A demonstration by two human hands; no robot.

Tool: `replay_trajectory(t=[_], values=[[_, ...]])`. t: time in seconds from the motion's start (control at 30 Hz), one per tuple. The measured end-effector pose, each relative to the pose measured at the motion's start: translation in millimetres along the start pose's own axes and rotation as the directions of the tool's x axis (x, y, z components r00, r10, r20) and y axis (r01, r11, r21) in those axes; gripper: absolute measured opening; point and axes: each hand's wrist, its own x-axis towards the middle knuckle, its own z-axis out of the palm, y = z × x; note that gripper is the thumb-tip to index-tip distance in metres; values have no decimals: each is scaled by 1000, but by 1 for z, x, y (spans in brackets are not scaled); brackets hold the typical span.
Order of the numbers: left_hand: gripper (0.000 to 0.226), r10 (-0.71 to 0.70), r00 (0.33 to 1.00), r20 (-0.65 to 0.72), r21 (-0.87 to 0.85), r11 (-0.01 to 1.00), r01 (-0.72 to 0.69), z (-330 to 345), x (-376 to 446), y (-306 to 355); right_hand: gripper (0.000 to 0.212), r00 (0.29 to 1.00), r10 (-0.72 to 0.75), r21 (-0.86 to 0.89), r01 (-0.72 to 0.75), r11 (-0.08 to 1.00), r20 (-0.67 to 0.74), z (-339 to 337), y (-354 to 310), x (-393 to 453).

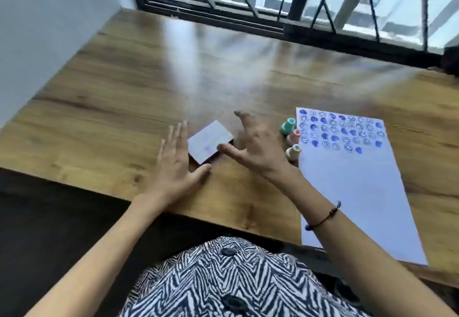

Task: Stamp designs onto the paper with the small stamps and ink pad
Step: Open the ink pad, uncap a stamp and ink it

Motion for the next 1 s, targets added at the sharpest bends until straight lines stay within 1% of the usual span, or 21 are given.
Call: replay_trajectory(t=[0.03, 0.1, 0.2, 0.23, 0.37, 0.43, 0.53, 0.6, 0.67, 0.7, 0.73, 0.77, 0.8, 0.87, 0.93, 1.0], values=[[100, -21, 999, -30, -3, 1000, 21, 0, -4, -1, 79, 1000, 10, -10, -10, 1000, 14, 8, -5, 2], [98, -32, 994, -103, -6, 999, 31, 1, -6, -1, 82, 999, 16, -98, -13, 995, 34, 21, -15, 7], [88, 14, 980, -197, 15, 1000, -11, 5, -9, 4, 88, 997, 7, -280, 15, 960, 80, 34, -28, 14], [86, 25, 976, -216, 22, 1000, -20, 6, -8, 4, 89, 996, 3, -317, 25, 948, 89, 36, -32, 17], [87, 36, 970, -239, 28, 999, -30, 7, -7, 2, 81, 997, -17, -450, 52, 892, 82, 41, -43, 26], [92, 43, 970, -239, 5, 999, -43, 6, -7, 1, 73, 996, -20, -465, 59, 883, 88, 42, -47, 29], [99, 39, 967, -252, -53, 997, -54, 4, -8, -1, 60, 987, -3, -374, 64, 925, 162, 28, -47, 36], [101, 33, 966, -257, -65, 997, -51, 2, -8, -1, 55, 970, 34, -237, 25, 971, 240, 8, -44, 46], [104, 34, 966, -255, -45, 998, -47, 2, -8, -1, 40, 932, 98, 23, -113, 993, 350, -17, -39, 58], [105, 36, 966, -256, -33, 998, -46, 2, -8, -1, 28, 901, 132, 167, -218, 962, 414, -30, -33, 64], [105, 39, 965, -258, -24, 999, -46, 3, -8, -1, 20, 870, 158, 278, -315, 907, 468, -42, -27, 70], [105, 41, 966, -256, -18, 999, -47, 3, -8, 0, 19, 851, 162, 352, -371, 860, 500, -53, -21, 74], [105, 46, 966, -254, -11, 999, -50, 2, -8, 1, 19, 846, 163, 396, -397, 828, 508, -62, -14, 78], [104, 69, 965, -252, 16, 998, -67, 2, -9, 2, 9, 859, 179, 406, -398, 823, 479, -73, -4, 83], [100, 108, 960, -257, 32, 994, -103, 2, -8, 6, 7, 893, 220, 380, -376, 845, 394, -77, 2, 85], [96, 131, 956, -262, 27, 991, -128, 3, -7, 11, 10, 910, 284, 351, -383, 854, 302, -79, 7, 85]])
